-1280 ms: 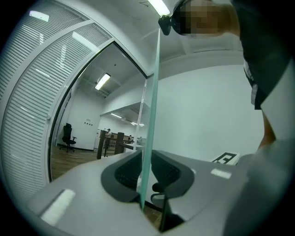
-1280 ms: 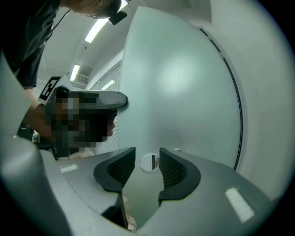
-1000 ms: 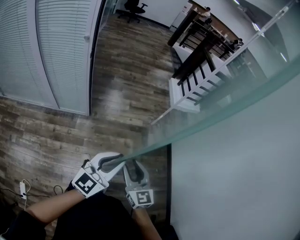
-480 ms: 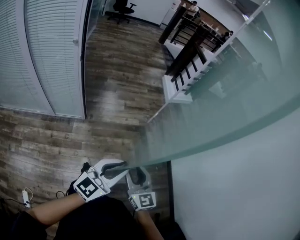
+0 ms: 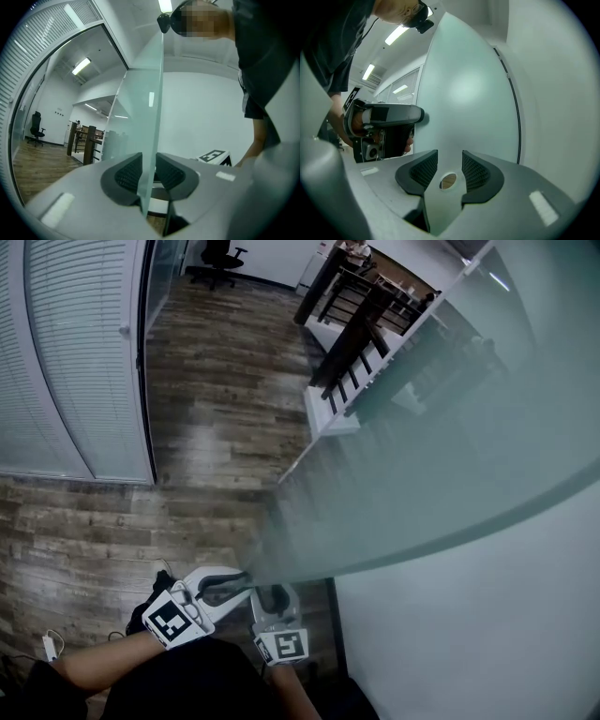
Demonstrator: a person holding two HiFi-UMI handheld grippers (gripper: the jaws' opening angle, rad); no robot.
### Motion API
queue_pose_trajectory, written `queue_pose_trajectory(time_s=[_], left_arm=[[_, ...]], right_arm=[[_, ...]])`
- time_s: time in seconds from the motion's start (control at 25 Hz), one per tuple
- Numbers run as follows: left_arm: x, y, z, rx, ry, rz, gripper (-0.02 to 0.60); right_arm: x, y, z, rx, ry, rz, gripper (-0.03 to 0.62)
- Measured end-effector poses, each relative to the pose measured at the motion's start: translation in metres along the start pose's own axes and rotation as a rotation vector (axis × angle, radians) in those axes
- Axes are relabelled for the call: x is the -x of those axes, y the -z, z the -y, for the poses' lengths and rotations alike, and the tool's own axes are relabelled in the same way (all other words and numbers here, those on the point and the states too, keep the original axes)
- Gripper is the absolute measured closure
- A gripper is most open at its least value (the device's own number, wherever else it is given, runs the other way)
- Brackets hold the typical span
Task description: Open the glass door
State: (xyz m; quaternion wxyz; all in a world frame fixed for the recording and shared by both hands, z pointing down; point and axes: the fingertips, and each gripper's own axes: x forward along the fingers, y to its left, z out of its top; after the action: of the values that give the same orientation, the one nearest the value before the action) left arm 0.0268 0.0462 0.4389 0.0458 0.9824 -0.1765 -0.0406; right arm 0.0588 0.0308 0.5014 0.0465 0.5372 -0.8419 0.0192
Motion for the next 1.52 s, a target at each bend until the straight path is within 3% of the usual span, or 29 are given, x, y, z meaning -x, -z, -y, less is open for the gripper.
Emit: queue_pose_trajectory(time_s=[0.36,0.72,0.96,1.52], left_arm=[[-0.014,0.001,0.018,-0.010,0.035,-0.005,0.492],[-0.026,0.004,0.036,0.006,0.076,-0.019,0.486],[-0.034,0.005,0.046,-0.002,0.094,-0.026,0.485],[-0.045,0.005,0.069,0.047,0.162,0.033,0.477]], right_arm=[[0.039,-0.009,-0.002,0.012,0.050,0.032,0.447],[0.044,-0.007,-0.021,0.003,0.033,0.041,0.422],[0.040,-0.007,-0.010,0.020,0.099,0.034,0.467],[0.067,-0.004,0.009,-0.017,0.215,0.018,0.478]])
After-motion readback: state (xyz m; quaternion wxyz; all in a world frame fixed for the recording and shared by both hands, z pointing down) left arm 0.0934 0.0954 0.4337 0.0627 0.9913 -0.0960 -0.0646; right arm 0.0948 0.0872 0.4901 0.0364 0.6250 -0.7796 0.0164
